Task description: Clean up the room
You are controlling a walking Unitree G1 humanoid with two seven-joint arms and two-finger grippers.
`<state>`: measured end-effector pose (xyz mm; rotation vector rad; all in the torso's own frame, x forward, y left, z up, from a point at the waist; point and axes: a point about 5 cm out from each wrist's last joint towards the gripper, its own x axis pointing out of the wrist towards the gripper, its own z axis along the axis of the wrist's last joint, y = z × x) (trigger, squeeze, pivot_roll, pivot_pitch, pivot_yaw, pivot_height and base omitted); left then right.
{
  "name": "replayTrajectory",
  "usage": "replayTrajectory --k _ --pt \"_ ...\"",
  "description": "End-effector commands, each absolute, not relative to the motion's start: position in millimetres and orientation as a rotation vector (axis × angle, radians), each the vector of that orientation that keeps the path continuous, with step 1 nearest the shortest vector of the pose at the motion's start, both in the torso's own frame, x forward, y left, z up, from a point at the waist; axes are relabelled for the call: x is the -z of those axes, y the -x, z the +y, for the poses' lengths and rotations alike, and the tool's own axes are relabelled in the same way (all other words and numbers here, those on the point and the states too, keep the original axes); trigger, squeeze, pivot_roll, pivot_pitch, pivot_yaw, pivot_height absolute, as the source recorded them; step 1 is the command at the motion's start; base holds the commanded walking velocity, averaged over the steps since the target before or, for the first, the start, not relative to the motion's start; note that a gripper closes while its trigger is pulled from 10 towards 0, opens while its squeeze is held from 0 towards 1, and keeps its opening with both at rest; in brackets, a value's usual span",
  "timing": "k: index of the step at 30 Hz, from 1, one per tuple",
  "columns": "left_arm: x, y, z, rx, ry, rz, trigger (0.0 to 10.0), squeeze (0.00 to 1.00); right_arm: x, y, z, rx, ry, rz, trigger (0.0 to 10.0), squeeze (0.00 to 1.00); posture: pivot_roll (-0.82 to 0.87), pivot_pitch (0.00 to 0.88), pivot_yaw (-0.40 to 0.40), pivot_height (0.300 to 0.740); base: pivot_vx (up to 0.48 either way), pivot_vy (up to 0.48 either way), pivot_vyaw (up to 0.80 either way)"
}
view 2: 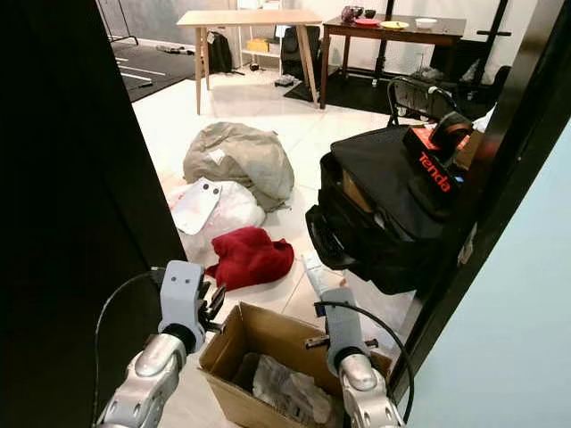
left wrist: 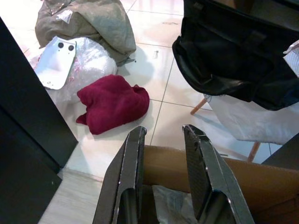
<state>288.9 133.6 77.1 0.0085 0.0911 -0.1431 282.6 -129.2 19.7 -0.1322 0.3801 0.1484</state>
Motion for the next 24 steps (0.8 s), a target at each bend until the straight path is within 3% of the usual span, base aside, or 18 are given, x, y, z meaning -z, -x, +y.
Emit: replayTrajectory --k 1,9,24 --pt "-73.8 -288.9 136.9 0.136 -0.026 0.105 10.0 0.00 -18.8 -282.6 -129.4 -0.145 0.111 0.395 10.0 0.00 0.01 0.052 -0.004 0.660 0.000 0.000 0.00" --pt "-73.3 -288.5 137.4 0.141 -0.031 0.108 10.0 0.00 -18.8 -281.9 -129.2 -0.150 0.111 0.392 10.0 0.00 0.01 0.047 -0.003 0.636 0.000 0.000 0.00" --pt "-72.4 -287.4 137.3 0.163 -0.051 0.112 10.0 0.00 -18.5 -281.3 -130.6 -0.147 0.117 0.397 10.0 0.00 0.00 0.062 -0.009 0.636 0.000 0.000 0.00"
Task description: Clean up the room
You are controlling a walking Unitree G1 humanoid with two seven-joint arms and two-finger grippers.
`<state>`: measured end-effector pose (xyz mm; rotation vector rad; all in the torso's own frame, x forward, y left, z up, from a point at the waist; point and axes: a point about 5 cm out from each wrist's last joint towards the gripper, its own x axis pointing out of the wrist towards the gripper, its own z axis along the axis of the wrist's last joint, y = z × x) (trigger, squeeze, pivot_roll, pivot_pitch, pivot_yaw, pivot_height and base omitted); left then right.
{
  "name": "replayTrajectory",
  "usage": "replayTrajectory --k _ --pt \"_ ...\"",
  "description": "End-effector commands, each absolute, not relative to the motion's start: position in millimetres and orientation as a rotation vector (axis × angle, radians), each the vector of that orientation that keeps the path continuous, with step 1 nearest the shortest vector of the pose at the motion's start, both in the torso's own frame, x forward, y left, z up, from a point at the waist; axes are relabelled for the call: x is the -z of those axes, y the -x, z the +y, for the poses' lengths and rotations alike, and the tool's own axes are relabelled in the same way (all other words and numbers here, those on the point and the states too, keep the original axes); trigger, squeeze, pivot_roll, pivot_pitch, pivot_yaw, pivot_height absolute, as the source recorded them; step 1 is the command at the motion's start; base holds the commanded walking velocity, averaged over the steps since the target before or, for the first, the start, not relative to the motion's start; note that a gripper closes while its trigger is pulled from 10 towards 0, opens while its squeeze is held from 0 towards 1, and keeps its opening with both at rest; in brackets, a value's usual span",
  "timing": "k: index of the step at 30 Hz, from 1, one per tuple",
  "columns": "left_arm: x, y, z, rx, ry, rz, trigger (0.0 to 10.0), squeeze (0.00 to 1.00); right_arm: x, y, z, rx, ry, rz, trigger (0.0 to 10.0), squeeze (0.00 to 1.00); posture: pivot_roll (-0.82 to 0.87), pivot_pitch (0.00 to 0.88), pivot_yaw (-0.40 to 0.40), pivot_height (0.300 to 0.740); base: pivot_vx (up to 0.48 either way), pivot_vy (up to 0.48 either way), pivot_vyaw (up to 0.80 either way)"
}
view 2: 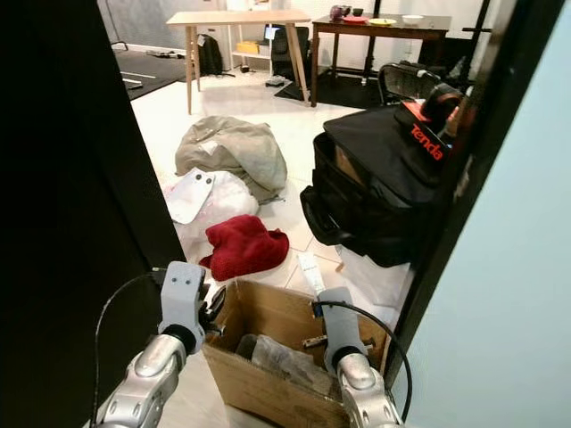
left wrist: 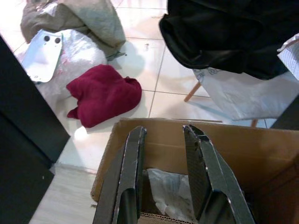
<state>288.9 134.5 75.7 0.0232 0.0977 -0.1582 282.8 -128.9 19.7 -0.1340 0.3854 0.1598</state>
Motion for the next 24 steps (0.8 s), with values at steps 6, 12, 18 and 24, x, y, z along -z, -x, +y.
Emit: replayTrajectory --k 6,12,18,24 --pt "-69.9 -288.4 141.1 0.179 -0.066 0.129 10.0 0.00 -18.8 -284.5 -126.7 -0.171 0.121 0.412 10.0 0.00 0.00 0.077 -0.014 0.631 0.000 0.000 0.00" --pt "-66.5 -289.3 145.4 0.225 -0.116 0.150 10.0 0.00 -18.7 -290.5 -120.9 -0.201 0.144 0.438 10.0 0.00 0.00 0.101 -0.025 0.617 0.000 0.000 0.00" --pt "-61.9 -285.0 157.0 0.286 -0.204 0.168 10.0 0.00 -16.2 -298.5 -114.2 -0.300 0.232 0.516 10.0 0.00 -0.01 0.185 -0.059 0.617 0.000 0.000 0.00" --pt "-63.4 -282.1 158.7 0.372 -0.260 0.161 10.0 0.00 -19.3 -304.9 -111.8 -0.358 0.260 0.545 10.0 0.00 -0.01 0.224 -0.071 0.617 0.000 0.000 0.00"
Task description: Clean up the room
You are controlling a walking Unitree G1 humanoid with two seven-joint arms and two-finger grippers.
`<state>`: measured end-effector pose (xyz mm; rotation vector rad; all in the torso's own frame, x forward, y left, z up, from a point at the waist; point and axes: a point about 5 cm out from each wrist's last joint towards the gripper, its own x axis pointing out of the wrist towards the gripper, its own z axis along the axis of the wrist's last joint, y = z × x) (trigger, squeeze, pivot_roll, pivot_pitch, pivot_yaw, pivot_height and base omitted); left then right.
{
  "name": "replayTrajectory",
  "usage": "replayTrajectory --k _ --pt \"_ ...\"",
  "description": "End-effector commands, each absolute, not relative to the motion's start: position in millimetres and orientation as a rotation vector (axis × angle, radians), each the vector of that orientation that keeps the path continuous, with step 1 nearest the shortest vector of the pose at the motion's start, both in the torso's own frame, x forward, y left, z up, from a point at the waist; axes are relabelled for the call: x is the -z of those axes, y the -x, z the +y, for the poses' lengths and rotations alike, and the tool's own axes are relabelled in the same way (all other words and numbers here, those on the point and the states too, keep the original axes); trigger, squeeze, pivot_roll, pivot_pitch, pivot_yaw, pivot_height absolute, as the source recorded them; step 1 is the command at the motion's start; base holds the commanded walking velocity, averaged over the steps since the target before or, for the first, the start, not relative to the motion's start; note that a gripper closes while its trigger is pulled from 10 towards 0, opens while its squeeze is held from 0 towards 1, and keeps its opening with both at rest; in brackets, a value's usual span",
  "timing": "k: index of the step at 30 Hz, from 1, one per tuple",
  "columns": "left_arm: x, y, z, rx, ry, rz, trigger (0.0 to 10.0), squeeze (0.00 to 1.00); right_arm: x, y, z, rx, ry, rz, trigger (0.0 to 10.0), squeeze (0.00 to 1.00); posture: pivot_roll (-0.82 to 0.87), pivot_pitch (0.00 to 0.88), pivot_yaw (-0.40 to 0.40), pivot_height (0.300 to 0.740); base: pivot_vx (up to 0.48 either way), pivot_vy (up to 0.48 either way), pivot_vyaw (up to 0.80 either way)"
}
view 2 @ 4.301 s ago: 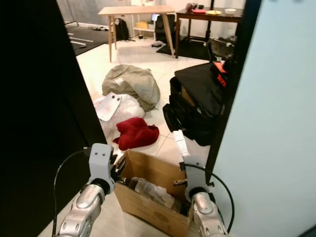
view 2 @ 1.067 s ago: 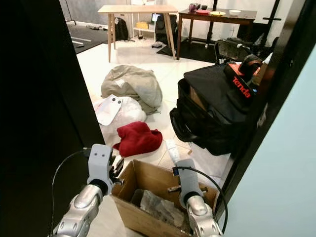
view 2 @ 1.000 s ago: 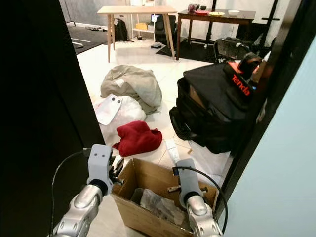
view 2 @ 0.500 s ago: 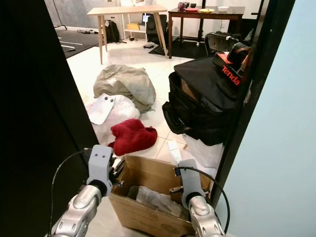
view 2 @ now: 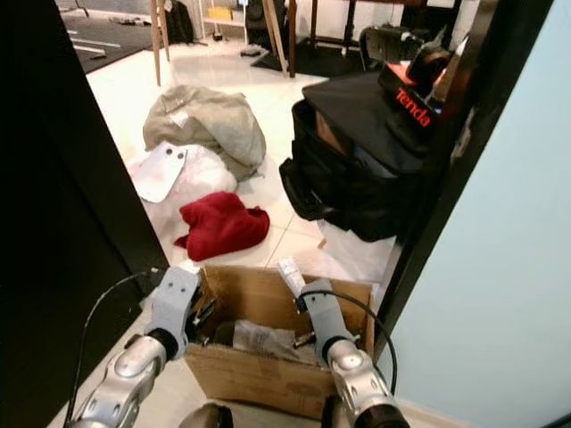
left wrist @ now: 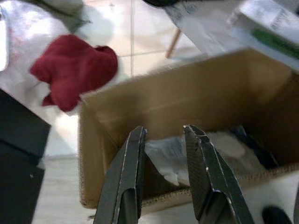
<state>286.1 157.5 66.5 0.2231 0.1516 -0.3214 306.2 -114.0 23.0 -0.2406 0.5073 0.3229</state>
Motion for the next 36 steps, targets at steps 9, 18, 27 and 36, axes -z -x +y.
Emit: replayTrajectory --k 9,18,27,36 --pt "-73.9 -284.2 165.9 0.560 -0.393 0.124 10.0 0.00 -29.9 -319.3 -107.7 -0.482 0.332 0.580 10.0 0.00 -0.01 0.258 -0.077 0.617 0.000 0.000 0.00" --pt "-81.3 -283.8 162.4 0.690 -0.429 0.100 10.0 0.00 -33.3 -328.1 -115.6 -0.451 0.427 0.587 10.0 0.00 -0.01 0.258 -0.078 0.617 0.000 0.000 0.00" --pt "-81.8 -270.1 157.2 0.841 -0.433 0.095 10.0 0.00 -36.5 -334.0 -124.8 -0.400 0.487 0.583 10.0 0.00 -0.01 0.257 -0.076 0.617 0.000 0.000 0.00" --pt "-78.5 -258.2 156.1 0.949 -0.464 0.121 10.0 0.00 -37.0 -335.5 -128.6 -0.411 0.556 0.561 10.0 0.00 0.00 0.252 -0.078 0.617 0.000 0.000 0.00"
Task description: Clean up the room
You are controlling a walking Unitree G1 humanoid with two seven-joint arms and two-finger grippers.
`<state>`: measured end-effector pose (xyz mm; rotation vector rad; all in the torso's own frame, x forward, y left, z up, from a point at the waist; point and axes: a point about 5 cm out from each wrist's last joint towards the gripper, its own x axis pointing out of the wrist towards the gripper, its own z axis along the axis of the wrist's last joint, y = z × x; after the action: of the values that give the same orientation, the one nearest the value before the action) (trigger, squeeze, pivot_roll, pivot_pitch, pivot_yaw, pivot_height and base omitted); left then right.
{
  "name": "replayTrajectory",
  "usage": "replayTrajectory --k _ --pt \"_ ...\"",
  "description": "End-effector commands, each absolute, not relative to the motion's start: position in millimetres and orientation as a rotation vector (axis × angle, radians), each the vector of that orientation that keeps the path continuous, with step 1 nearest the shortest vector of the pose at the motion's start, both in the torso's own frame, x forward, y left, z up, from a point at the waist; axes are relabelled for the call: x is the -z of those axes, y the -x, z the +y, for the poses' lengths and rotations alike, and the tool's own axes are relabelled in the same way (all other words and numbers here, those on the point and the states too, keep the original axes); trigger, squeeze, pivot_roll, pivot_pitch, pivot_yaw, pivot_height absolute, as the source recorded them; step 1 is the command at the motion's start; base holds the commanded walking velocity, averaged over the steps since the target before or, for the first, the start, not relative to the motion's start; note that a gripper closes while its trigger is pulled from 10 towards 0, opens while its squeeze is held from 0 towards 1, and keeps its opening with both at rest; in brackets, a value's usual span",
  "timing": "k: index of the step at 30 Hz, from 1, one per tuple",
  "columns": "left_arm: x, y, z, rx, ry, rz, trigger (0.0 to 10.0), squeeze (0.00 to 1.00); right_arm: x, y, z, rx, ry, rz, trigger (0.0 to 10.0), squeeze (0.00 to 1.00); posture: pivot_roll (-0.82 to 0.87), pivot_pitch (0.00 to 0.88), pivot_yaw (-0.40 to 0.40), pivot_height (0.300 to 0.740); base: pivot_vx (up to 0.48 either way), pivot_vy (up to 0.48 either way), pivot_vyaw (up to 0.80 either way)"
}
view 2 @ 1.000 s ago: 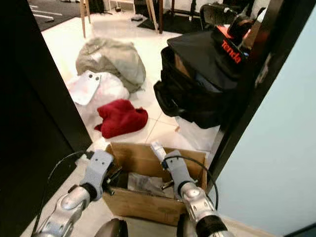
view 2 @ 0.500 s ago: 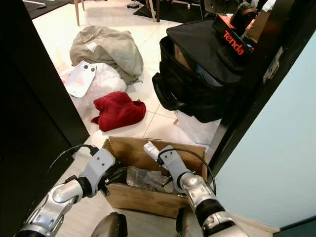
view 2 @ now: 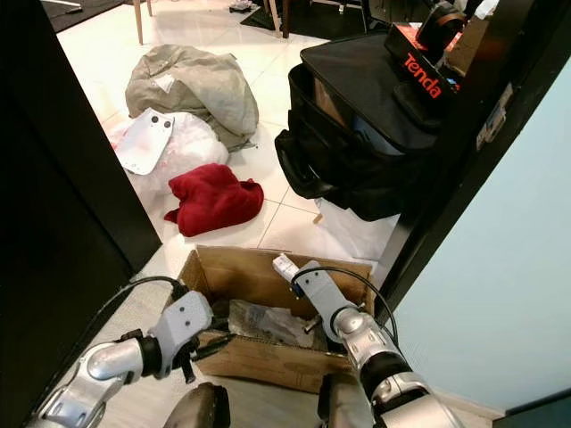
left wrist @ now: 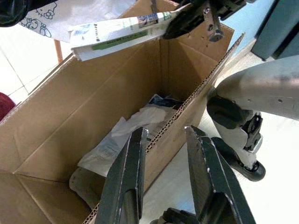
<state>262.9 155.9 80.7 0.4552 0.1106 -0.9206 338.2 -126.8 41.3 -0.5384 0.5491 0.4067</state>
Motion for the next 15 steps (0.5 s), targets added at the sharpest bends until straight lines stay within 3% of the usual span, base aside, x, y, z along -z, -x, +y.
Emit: replayTrajectory --k 1,2,4,5,8,9,11,13,15 --pt "-78.6 -257.7 155.6 0.955 -0.466 0.122 10.0 0.00 -37.2 -335.7 -128.9 -0.412 0.561 0.559 10.0 0.00 0.00 0.252 -0.078 0.617 0.000 0.000 0.00" --pt "-78.2 -257.4 154.8 0.964 -0.473 0.123 10.0 0.00 -37.8 -336.3 -128.0 -0.421 0.573 0.551 10.0 0.28 0.01 0.242 -0.077 0.617 0.000 0.000 0.00" --pt "-78.1 -257.6 154.6 0.966 -0.475 0.123 10.0 0.00 -38.1 -336.5 -127.7 -0.424 0.577 0.548 10.0 0.28 0.01 0.241 -0.077 0.617 0.000 0.000 0.00" --pt "-77.9 -257.5 154.2 0.969 -0.476 0.123 10.0 0.00 -38.2 -336.6 -127.4 -0.426 0.579 0.546 10.0 0.85 0.01 0.239 -0.076 0.617 0.000 0.000 0.00" --pt "-78.0 -257.3 153.9 0.972 -0.476 0.123 10.0 0.00 -38.2 -336.7 -127.3 -0.427 0.580 0.545 10.0 0.85 0.01 0.239 -0.076 0.617 0.000 0.000 0.00" --pt "-78.3 -257.5 153.7 0.973 -0.475 0.123 10.0 0.00 -38.6 -337.0 -127.2 -0.427 0.580 0.544 10.0 1.00 0.01 0.236 -0.075 0.617 0.000 0.000 0.00" --pt "-78.5 -257.8 153.7 0.974 -0.475 0.123 10.0 0.00 -39.5 -337.9 -127.1 -0.423 0.588 0.537 10.0 1.00 0.01 0.234 -0.075 0.617 0.000 0.000 0.00" --pt "-78.6 -258.3 154.3 0.978 -0.480 0.125 10.0 0.00 -41.2 -339.3 -126.6 -0.419 0.601 0.528 10.0 0.00 0.01 0.227 -0.074 0.617 0.000 0.000 0.00" --pt "-78.9 -258.5 154.6 0.979 -0.479 0.126 10.0 0.00 -41.8 -339.9 -126.7 -0.418 0.605 0.525 10.0 0.00 0.01 0.227 -0.074 0.617 0.000 0.000 0.00"
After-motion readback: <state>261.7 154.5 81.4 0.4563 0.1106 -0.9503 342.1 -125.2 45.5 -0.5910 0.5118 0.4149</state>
